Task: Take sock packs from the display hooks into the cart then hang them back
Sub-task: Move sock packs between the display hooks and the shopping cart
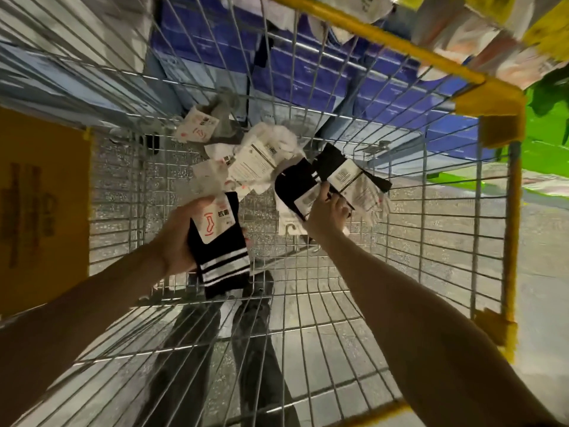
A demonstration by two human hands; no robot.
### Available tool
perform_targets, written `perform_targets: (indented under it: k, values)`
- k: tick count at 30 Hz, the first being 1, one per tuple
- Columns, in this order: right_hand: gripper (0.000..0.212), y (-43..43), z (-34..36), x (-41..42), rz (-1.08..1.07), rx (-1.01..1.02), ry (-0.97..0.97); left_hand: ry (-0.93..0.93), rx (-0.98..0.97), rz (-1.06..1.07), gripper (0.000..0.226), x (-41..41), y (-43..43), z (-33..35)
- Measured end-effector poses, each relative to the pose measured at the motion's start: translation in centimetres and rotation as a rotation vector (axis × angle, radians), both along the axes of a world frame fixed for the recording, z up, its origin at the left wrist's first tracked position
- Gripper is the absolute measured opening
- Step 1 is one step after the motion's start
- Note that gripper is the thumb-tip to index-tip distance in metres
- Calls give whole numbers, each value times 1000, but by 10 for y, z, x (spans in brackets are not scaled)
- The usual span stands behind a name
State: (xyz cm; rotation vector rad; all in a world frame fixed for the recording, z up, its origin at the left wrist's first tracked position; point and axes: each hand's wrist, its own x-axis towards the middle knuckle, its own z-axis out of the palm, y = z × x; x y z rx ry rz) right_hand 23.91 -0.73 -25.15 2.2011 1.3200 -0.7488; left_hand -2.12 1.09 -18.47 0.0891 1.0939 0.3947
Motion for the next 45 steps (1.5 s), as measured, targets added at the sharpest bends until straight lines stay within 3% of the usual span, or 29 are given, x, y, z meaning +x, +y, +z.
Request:
perform_targets:
  k: [2, 4, 7, 10, 13, 15, 18, 20, 24, 27, 30, 33, 35, 39, 41, 43, 45]
  values:
    - [109, -2, 1, 7, 92, 31, -7, 43, 9, 10, 46, 2, 4, -1]
    - [112, -7, 5, 12, 66, 83, 122, 83, -3, 10, 44, 4, 5, -1]
    - [110, -11, 32, 2, -293, 107, 568, 186, 19, 7, 25, 5, 4, 1]
    - [76, -6, 69, -12, -534, -53, 874, 399, 84, -40, 11, 4, 6, 3]
    - [33, 5, 102, -13, -405, -344, 964, 555, 181, -118, 18, -2, 13, 10]
    - [37, 11, 113, -18, -250, -604, 929, 512, 296, -164, 9, -3, 17, 18]
    - [41, 22, 109, -43, -197, -927, 851, 372, 444, -377, 12, 5, 15, 42]
    - [32, 29, 100, -55, -254, -949, 835, 284, 555, -613, 9, 12, 9, 59]
    - [45, 38, 94, -51, -601, -1039, 1106, -13, 631, -736, 30, 26, -1, 85]
    - [23, 28, 98, -38, -788, -866, 1296, -71, 690, -807, 28, 19, -1, 66]
    - [19, 9, 97, -26, -968, -718, 1376, -23, 721, -878, 40, 16, -11, 45]
    - [50, -10, 80, -18, -1076, -661, 1425, 35, 672, -924, 90, 28, -25, 37]
    - [52, -15, 73, -13, -1097, -641, 1447, 35, 638, -868, 102, 38, -36, 27]
    - [42, -14, 65, 7, -1279, -498, 1328, 225, 515, -632, 50, 46, -33, 19]
    - [43, -11, 54, 21, -1433, -238, 1186, 291, 447, -555, 27, 45, -25, 14]
    - [30, -10, 43, 35, -1576, 127, 924, 347, 465, -582, 9, 42, -17, 11]
    - [25, -13, 37, 48, -1724, 388, 723, 383, 459, -604, 7, 44, -7, 10]
